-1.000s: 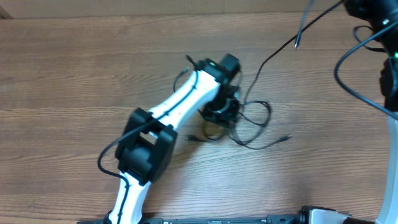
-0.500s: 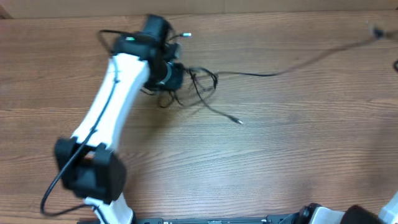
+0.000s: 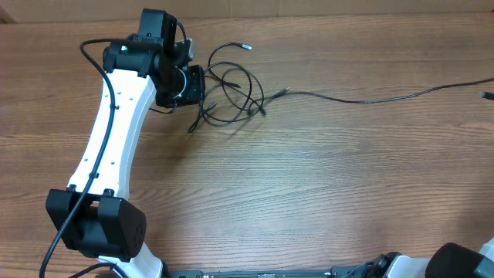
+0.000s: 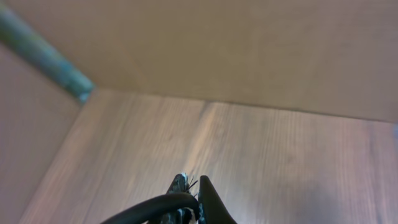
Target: Untangle cables
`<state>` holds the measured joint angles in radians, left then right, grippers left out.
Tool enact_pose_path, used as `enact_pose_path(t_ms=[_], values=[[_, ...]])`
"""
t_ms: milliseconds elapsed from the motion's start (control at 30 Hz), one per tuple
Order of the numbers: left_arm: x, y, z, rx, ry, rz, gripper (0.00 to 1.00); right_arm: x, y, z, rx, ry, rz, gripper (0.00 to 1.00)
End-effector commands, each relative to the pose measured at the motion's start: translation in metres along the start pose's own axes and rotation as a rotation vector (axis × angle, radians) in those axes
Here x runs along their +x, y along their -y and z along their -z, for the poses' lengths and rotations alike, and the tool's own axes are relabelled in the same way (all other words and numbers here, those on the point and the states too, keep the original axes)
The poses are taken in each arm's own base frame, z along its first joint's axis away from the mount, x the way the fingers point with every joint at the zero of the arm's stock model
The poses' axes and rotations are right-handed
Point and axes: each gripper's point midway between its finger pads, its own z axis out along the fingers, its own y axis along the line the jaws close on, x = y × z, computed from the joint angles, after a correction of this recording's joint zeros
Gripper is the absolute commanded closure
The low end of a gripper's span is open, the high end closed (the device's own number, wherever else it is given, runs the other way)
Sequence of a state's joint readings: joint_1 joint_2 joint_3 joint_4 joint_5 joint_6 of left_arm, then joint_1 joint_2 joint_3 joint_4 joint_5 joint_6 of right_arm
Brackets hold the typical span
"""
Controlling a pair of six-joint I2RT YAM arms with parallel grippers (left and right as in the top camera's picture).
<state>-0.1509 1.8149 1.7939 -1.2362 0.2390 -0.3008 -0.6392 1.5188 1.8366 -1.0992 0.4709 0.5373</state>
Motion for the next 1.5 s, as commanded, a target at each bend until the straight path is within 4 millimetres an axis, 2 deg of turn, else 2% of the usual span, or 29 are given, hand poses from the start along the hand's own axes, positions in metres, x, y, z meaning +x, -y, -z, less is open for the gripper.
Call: enact_pose_path(t_ms=[0, 67, 233, 400, 600, 700, 833, 933, 967, 1000, 1033, 1067, 1100, 1133, 1167, 1233, 1267, 1300, 1367, 1400, 1467], values=[[-0.006, -0.060, 0.021, -0.341, 0.120, 0.274, 0.96, -0.021, 0.029, 0.005, 0.156, 0.116, -0.101, 0.96], [-0.004, -0.073, 0.026, -0.410, 0.147, 0.358, 0.96, -0.021, 0.031, 0.004, 0.159, 0.115, -0.118, 0.96], [-0.005, -0.074, 0.026, -0.411, 0.164, 0.406, 0.96, -0.021, 0.033, 0.005, 0.171, 0.119, -0.119, 0.96], [0.004, -0.107, 0.045, -0.600, 0.263, 0.632, 0.96, -0.031, 0.048, 0.009, 0.253, 0.180, -0.124, 0.96], [0.002, -0.102, 0.041, -0.559, 0.259, 0.654, 0.96, -0.028, 0.047, 0.008, 0.239, 0.166, -0.146, 0.96], [-0.002, -0.086, 0.032, -0.463, 0.221, 0.612, 0.96, -0.023, 0.044, 0.006, 0.219, 0.134, -0.139, 0.96], [-0.021, -0.026, 0.013, -0.145, 0.140, 0.283, 0.96, -0.026, 0.052, 0.008, 0.261, 0.160, -0.141, 0.96], [-0.022, 0.012, 0.011, 0.053, 0.103, -0.010, 0.96, -0.035, 0.067, 0.013, 0.336, 0.218, -0.164, 0.96], [-0.021, 0.010, 0.011, 0.046, 0.100, -0.045, 0.96, -0.036, 0.070, 0.012, 0.339, 0.218, -0.172, 0.96], [-0.023, -0.009, 0.012, -0.040, 0.110, 0.012, 0.96, -0.033, 0.067, 0.009, 0.310, 0.194, -0.202, 0.96], [-0.023, -0.019, 0.013, -0.083, 0.117, 0.082, 0.96, -0.027, 0.055, 0.004, 0.244, 0.148, -0.211, 0.96], [-0.022, -0.017, 0.013, -0.068, 0.111, 0.123, 0.96, -0.019, 0.037, -0.001, 0.148, 0.083, -0.210, 0.96], [-0.021, -0.008, 0.012, -0.014, 0.097, 0.108, 0.96, -0.009, 0.020, -0.003, 0.054, 0.012, -0.184, 0.96], [-0.018, 0.011, 0.012, 0.075, 0.077, 0.040, 0.96, 0.002, 0.001, -0.003, -0.046, -0.061, -0.147, 0.96], [-0.012, 0.042, 0.014, 0.215, 0.054, -0.084, 0.96, 0.022, -0.029, 0.003, -0.215, -0.178, -0.079, 0.96], [0.000, 0.075, 0.018, 0.355, 0.032, -0.226, 0.96, 0.048, -0.070, 0.023, -0.472, -0.327, 0.024, 0.89], [0.006, 0.086, 0.019, 0.390, 0.022, -0.280, 0.96, 0.060, -0.087, 0.037, -0.593, -0.384, 0.082, 0.81], [0.011, 0.091, 0.018, 0.396, 0.014, -0.311, 0.96, 0.070, -0.100, 0.051, -0.708, -0.427, 0.146, 0.67], [0.018, 0.097, 0.015, 0.383, 0.002, -0.355, 0.96, 0.088, -0.118, 0.077, -0.884, -0.483, 0.264, 0.36], [0.021, 0.098, 0.013, 0.368, -0.005, -0.365, 0.96, 0.095, -0.121, 0.084, -0.927, -0.499, 0.310, 0.25], [0.024, 0.101, 0.011, 0.353, -0.009, -0.388, 0.96, 0.111, -0.124, 0.092, -0.960, -0.522, 0.394, 0.13]])
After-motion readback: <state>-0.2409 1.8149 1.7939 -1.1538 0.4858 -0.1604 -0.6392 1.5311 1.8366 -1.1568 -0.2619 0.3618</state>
